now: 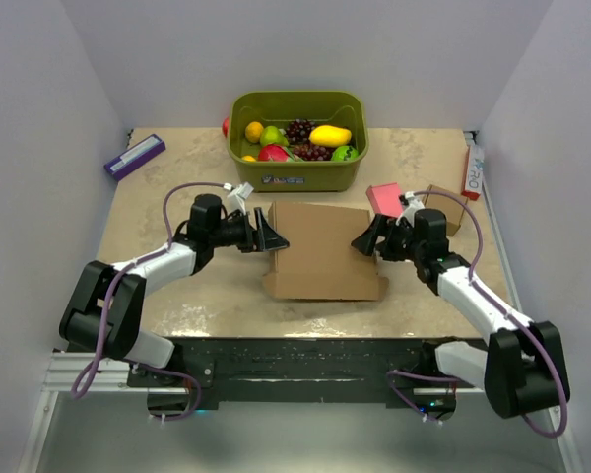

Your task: Fold the paper box

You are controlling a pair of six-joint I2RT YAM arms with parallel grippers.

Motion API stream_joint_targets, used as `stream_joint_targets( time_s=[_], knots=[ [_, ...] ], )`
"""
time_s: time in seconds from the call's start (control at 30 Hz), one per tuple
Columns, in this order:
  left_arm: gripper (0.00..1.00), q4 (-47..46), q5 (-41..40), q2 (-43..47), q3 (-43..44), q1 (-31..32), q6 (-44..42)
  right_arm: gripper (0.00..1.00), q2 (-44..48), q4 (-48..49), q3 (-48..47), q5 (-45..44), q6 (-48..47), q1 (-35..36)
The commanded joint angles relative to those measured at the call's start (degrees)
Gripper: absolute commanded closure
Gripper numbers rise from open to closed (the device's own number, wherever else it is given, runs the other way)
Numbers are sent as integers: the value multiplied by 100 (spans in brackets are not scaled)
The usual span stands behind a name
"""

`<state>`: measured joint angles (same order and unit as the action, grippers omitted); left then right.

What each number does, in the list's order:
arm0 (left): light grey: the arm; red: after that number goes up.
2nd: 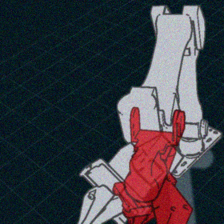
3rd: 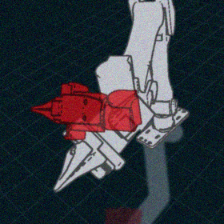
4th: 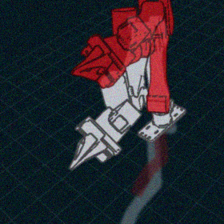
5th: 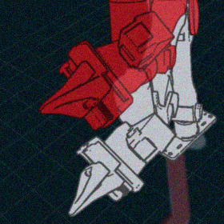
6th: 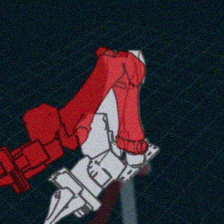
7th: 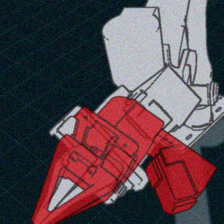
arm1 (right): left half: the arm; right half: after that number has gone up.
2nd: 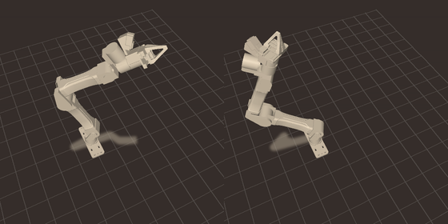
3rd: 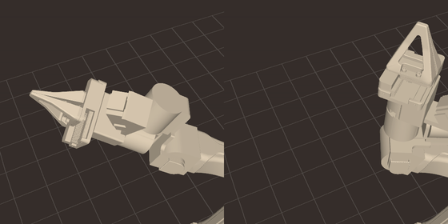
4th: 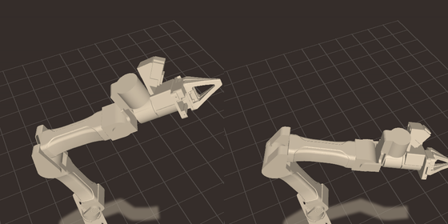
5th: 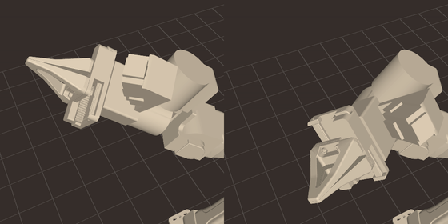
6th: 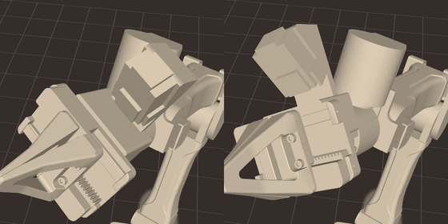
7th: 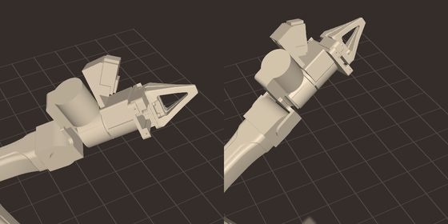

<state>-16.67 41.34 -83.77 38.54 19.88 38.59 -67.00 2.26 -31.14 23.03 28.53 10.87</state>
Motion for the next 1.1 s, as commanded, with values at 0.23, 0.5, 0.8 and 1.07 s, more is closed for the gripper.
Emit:
stream_joint_targets(
  time_s=[0.23, 0.5, 0.8, 1.07],
  knots=[
    [72, -364, 489, -263, -58, -151, 254, 1, 1655, -1043, -631, -914, -1412, 1362],
    [81, -767, 857, -447, -163, -361, 614, 1, 1595, -1439, -894, -2915, -1474, 3349],
    [82, -847, 1157, -720, -137, -511, 711, 1, 295, -1211, -1430, -5998, -1921, 5959],
    [82, -1084, 1376, -781, -189, -617, 904, 1, -1569, -974, -2195, -7619, -2308, 7174]
  ],
)
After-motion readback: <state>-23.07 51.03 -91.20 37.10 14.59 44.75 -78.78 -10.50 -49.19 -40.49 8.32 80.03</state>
